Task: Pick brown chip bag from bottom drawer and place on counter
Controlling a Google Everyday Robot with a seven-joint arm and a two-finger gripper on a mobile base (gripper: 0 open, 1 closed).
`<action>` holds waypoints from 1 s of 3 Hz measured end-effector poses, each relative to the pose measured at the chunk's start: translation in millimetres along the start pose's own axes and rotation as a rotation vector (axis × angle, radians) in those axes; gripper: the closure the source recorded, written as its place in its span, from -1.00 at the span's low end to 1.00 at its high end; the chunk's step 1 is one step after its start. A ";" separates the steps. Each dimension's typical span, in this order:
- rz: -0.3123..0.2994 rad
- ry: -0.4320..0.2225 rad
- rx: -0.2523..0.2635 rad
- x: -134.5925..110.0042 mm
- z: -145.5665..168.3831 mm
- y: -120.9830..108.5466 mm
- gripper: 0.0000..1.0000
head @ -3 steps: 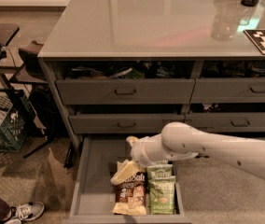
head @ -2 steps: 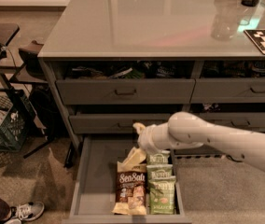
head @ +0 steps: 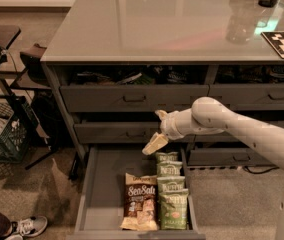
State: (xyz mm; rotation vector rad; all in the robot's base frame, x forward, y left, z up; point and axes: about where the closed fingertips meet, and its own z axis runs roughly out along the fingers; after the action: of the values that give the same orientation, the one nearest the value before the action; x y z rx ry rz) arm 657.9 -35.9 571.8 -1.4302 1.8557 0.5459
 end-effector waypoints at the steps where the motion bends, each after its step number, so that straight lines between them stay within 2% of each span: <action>1: 0.000 0.000 0.000 0.2 0.2 0.1 -1.00; 2: 0.021 0.037 -0.047 24.0 36.0 10.8 -1.00; 3: 0.084 0.070 -0.076 82.7 98.8 39.7 -1.00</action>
Offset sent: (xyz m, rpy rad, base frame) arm -0.0056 0.0265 -0.0998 -0.0588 0.1326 0.0360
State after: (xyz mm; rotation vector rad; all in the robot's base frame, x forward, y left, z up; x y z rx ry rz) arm 637.7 -8.1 441.5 -1.4423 1.9763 0.6206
